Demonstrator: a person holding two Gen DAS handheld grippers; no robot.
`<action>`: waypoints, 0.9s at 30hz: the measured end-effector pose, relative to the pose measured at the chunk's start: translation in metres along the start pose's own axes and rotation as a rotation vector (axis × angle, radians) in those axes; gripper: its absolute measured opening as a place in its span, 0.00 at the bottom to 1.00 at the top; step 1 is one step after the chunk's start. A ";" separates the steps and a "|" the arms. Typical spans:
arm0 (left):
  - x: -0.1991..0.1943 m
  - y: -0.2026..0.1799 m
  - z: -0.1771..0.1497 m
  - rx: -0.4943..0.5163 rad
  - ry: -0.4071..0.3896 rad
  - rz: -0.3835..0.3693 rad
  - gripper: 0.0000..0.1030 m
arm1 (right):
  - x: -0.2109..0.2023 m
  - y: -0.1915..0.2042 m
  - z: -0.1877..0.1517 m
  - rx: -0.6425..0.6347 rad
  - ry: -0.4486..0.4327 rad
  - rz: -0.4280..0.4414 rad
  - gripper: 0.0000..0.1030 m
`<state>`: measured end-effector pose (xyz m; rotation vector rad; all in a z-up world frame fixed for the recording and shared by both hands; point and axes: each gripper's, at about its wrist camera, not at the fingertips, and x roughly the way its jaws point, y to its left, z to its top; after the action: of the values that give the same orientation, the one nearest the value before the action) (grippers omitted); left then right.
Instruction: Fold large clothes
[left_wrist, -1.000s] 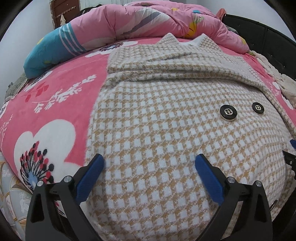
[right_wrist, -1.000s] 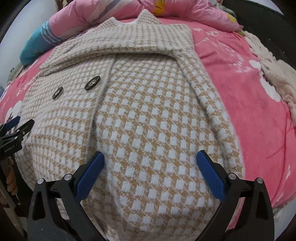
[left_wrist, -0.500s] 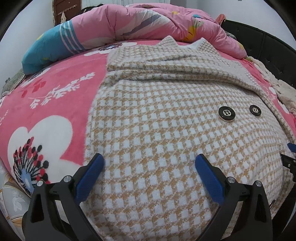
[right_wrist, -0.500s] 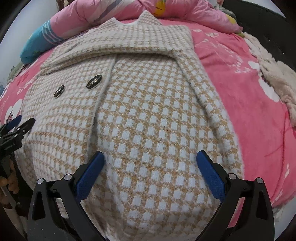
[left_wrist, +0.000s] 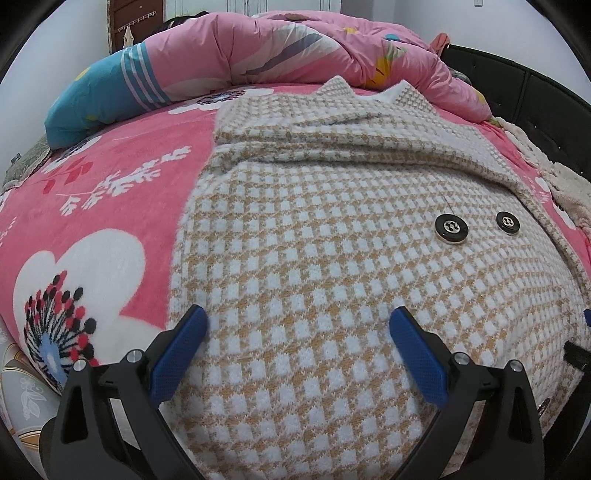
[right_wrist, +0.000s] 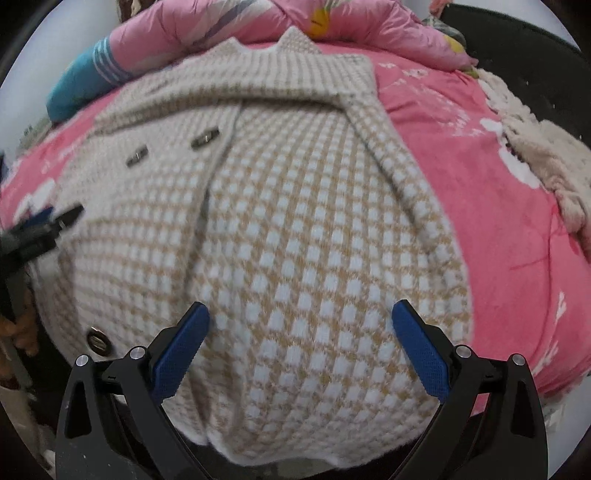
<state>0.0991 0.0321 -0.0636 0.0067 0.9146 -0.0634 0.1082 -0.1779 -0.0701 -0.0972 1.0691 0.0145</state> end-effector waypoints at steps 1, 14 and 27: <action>0.000 0.000 0.000 -0.001 0.001 -0.001 0.95 | 0.000 0.001 0.000 -0.004 0.001 -0.008 0.92; -0.001 0.000 -0.002 -0.004 -0.001 0.001 0.95 | -0.011 0.041 -0.002 -0.072 -0.012 0.016 0.92; -0.003 0.000 -0.001 -0.015 -0.025 -0.005 0.95 | 0.007 0.009 0.010 -0.020 0.000 0.079 0.92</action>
<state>0.0967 0.0320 -0.0619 -0.0107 0.8905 -0.0609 0.1203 -0.1681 -0.0722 -0.0734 1.0720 0.0967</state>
